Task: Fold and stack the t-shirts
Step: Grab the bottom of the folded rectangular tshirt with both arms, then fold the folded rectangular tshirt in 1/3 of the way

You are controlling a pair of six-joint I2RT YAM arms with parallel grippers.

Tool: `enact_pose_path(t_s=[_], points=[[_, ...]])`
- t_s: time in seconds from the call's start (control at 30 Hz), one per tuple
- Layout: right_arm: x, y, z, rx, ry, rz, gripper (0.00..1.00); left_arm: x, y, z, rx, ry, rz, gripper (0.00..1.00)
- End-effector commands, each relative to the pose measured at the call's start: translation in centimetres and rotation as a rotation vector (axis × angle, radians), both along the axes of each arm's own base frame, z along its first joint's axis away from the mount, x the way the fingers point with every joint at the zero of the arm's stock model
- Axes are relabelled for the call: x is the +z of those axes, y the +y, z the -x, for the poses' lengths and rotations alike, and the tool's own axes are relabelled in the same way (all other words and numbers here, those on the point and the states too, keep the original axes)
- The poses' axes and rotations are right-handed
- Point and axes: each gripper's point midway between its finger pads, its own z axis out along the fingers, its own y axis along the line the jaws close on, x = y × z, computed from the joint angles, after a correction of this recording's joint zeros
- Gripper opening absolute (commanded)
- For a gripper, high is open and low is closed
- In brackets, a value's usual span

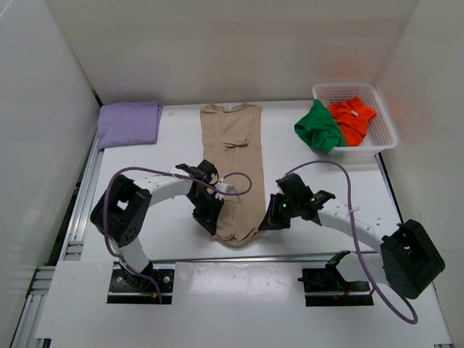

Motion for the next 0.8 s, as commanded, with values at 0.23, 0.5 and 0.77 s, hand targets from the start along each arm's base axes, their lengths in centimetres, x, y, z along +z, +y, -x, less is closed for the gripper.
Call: enact_pose_path(t_s=[0.23, 0.5, 0.77], points=[[8.4, 0.4, -13.3, -0.048, -0.230, 0.014, 0.00, 8.1, 1.3, -11.7, 0.146, -0.384, -0.062, 0.11], [9.1, 2.5, -24.7, -0.043, -0.289, 0.018, 0.00, 10.5, 2.7, -23.3, 0.312, -0.495, -0.073, 0.11], [6.3, 2.5, -29.5, -0.118, -0.209, 0.015, 0.00, 6.7, 2.2, -27.8, 0.343, -0.417, -0.041, 0.11]])
